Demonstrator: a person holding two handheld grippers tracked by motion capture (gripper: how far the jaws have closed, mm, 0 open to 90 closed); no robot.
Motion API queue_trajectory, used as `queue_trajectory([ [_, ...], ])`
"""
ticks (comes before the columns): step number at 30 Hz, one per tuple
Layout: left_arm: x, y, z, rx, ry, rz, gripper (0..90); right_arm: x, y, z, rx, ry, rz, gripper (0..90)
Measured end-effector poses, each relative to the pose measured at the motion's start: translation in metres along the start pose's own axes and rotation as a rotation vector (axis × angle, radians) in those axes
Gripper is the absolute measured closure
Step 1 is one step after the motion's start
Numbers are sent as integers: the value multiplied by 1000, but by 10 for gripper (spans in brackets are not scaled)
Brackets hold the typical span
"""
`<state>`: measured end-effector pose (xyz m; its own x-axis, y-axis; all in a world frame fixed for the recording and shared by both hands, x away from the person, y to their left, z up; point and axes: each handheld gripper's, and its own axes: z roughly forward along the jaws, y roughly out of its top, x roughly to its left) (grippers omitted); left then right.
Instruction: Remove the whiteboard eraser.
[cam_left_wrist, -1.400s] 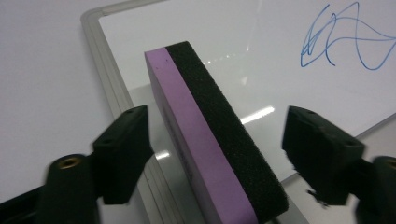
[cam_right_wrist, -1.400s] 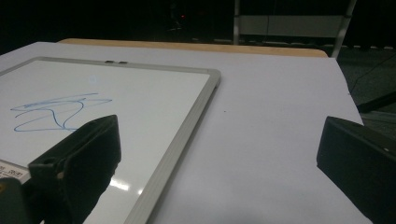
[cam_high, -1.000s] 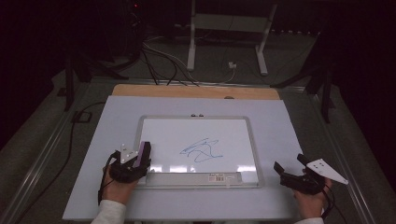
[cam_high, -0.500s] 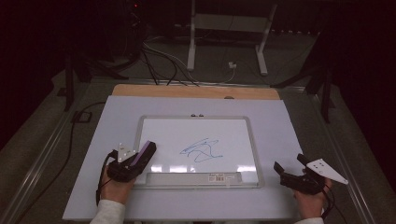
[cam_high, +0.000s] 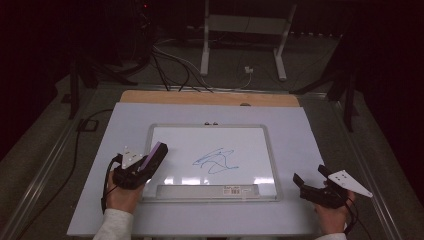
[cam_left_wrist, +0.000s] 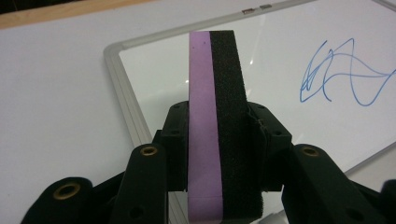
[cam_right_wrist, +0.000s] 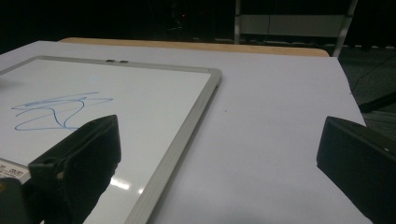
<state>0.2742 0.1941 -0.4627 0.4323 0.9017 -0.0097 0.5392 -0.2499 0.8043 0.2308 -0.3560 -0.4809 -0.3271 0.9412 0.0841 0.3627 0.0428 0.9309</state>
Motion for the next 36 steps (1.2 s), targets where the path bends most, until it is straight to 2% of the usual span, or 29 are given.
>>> queue_trajectory([
  [13, 2, 17, 3, -19, 2, 20, 645, 0, 0, 0, 2, -1, -1, 1],
  [25, -3, 30, 18, -11, -13, 68, 645, 0, 0, 0, 4, -1, -2, 1],
  [36, -10, 39, 38, 1, -34, 95, 645, 0, 0, 0, 4, -1, 1, 1],
])
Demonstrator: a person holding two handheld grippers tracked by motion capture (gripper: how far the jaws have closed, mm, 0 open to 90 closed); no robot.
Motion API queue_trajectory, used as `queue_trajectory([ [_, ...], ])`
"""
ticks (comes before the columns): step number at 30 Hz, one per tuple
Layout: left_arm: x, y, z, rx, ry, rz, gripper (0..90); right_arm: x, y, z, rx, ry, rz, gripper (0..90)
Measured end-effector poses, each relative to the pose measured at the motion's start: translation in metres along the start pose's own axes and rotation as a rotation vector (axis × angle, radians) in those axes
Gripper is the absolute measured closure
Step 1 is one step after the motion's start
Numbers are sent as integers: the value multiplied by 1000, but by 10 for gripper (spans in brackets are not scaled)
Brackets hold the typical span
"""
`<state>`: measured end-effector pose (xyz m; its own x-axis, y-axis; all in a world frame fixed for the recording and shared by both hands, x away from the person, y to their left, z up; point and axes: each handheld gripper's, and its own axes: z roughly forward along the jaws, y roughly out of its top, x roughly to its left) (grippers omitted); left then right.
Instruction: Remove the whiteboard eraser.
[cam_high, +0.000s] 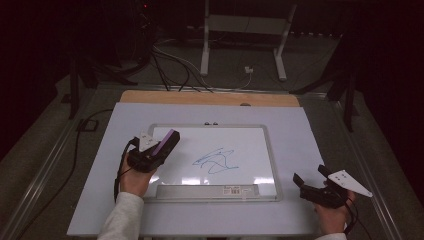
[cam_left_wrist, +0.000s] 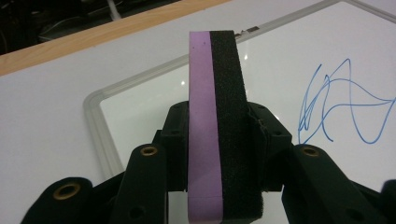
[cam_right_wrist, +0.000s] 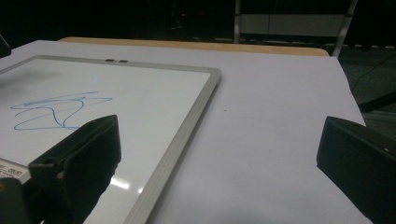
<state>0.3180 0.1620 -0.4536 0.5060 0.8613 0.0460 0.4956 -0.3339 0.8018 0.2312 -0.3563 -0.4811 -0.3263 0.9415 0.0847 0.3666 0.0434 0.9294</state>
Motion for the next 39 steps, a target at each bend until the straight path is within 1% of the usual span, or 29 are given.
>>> queue_trajectory([
  [14, -4, 4, 23, 21, -24, 6, 645, 0, 0, 0, 1, 0, -3, 1],
  [23, -12, 7, 40, 41, -36, 17, 645, 0, 0, 1, 1, 1, -3, 1],
  [33, -19, 6, 55, 71, -40, 38, 645, 0, 0, 1, 5, 4, 0, 1],
  [39, -24, 4, 60, 91, -35, 67, 644, 0, 0, 1, 6, 6, 2, 1],
])
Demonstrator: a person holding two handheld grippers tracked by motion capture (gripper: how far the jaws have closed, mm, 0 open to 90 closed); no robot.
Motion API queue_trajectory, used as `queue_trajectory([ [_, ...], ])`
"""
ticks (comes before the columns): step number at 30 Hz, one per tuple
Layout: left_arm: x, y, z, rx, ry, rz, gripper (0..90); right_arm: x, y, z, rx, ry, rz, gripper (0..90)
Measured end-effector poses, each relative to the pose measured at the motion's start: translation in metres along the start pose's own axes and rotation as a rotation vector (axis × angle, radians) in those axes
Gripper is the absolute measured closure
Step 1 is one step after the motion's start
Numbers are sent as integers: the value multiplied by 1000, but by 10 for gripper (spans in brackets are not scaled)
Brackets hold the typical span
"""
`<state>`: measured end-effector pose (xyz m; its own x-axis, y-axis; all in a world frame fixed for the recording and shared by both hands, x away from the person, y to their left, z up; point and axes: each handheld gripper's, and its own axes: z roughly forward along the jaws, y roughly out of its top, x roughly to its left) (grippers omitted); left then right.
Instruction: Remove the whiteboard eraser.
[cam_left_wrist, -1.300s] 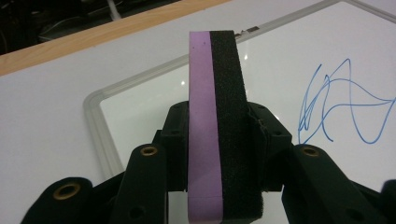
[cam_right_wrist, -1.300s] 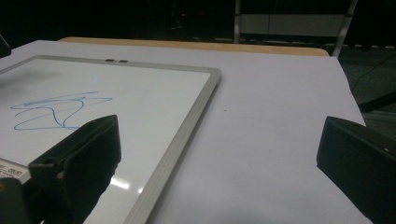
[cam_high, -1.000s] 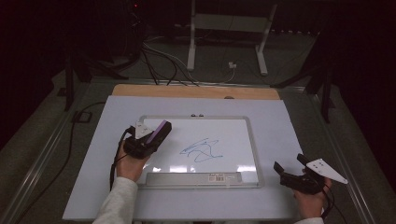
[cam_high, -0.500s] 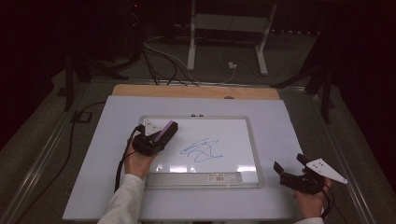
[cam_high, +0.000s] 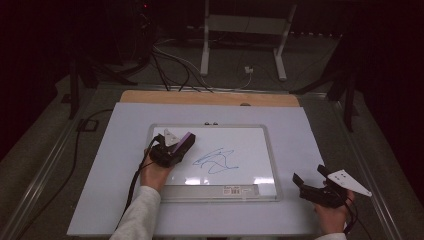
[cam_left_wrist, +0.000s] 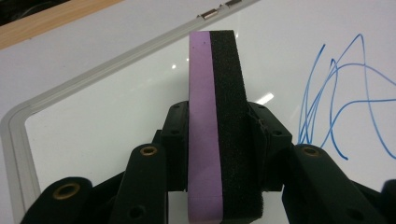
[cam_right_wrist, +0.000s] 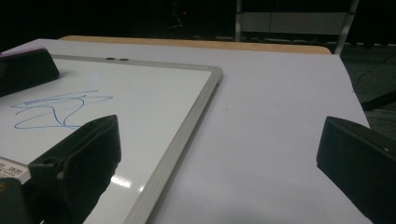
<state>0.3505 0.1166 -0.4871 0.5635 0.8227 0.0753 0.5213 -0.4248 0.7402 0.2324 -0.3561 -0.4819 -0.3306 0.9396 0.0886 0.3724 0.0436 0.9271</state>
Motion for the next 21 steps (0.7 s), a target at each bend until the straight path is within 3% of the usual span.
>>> queue_trajectory([
  [9, -10, 0, 1, 10, 14, 54, 641, 0, 0, 0, 1, -1, -1, 1],
  [21, -30, 0, 0, 17, 51, 165, 631, 0, 0, 0, 2, -2, -3, 1],
])
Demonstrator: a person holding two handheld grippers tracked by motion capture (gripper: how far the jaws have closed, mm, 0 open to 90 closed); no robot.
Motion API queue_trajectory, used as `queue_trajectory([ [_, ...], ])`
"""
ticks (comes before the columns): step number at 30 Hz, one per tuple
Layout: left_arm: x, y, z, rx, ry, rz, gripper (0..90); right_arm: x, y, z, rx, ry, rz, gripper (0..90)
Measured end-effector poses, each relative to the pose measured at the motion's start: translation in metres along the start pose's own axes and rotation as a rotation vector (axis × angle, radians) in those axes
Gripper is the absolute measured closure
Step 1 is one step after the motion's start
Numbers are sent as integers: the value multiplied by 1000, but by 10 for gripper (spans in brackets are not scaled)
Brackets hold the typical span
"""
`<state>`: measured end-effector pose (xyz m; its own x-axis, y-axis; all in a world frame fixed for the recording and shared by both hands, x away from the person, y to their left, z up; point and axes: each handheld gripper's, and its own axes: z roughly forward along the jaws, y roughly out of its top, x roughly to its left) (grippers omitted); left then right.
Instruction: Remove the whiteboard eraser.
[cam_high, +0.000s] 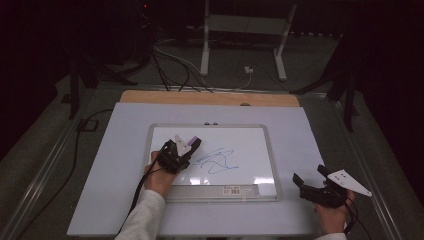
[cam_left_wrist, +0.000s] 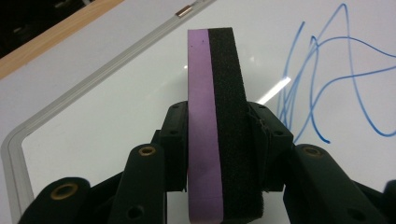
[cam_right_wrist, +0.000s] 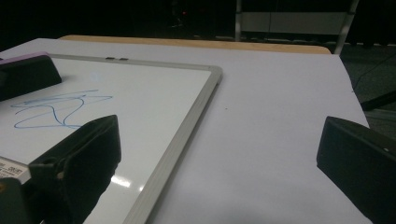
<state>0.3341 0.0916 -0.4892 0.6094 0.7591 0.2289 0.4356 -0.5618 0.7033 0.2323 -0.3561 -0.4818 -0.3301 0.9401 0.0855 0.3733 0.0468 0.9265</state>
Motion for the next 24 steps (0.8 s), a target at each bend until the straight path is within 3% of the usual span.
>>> queue_trajectory([
  [6, -5, 1, 1, 6, -13, 1, 583, 0, 0, 0, -1, 0, 2, 1],
  [14, -8, 2, -1, -10, -63, -16, 513, 0, 0, 0, 1, 0, 1, 1],
  [24, -11, 3, -3, -29, -107, -41, 501, 0, 0, 0, 1, 0, 0, 1],
])
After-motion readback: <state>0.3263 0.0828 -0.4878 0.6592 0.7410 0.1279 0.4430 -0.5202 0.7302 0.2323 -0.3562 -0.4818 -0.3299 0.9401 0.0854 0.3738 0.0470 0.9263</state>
